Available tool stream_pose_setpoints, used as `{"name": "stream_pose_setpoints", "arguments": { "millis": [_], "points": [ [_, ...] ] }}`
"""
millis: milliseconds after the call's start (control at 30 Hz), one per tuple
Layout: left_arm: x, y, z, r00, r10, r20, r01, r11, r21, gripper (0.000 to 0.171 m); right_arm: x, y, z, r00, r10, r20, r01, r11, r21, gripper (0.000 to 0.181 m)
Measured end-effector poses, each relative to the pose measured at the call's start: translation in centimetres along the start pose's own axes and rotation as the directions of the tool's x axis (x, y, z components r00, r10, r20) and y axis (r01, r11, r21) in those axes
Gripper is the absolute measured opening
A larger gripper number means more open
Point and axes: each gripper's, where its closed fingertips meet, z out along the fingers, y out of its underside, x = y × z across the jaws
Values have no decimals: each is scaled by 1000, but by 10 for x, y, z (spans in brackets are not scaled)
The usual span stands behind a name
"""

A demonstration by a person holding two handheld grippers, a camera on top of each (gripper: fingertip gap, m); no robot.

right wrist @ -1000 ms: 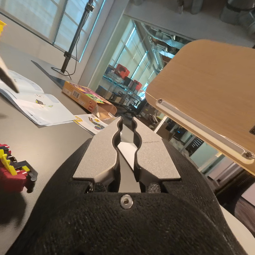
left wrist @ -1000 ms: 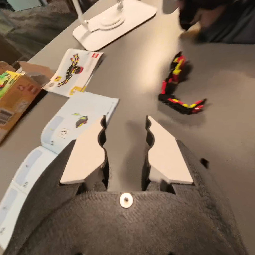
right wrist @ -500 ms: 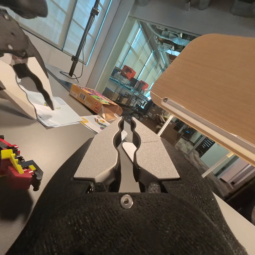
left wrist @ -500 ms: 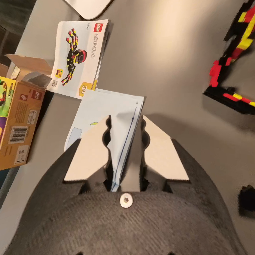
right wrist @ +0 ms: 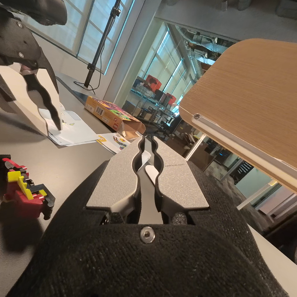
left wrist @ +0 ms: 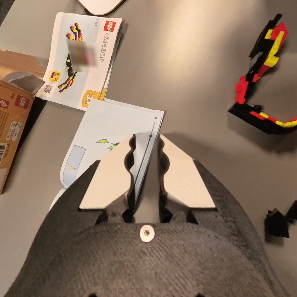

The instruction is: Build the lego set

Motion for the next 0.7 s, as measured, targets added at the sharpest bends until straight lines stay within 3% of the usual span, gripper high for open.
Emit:
{"name": "stream_pose_setpoints", "arguments": {
  "millis": [133, 267, 700],
  "points": [
    [-2, -4, -2, 1000, 14, 19, -15, 999, 30, 8, -1, 0, 0, 1000, -2, 5, 2, 1000, -2, 5],
    [-5, -3, -3, 999, 16, 34, -17, 1000, 22, 3, -3, 0, 0, 1000, -11, 11, 11, 1000, -4, 5],
    [-31, 12, -13, 985, -38, 167, 40, 999, -7, 0, -6, 0, 0, 1000, -19, 19, 19, 1000, -6, 5]
  ]
}}
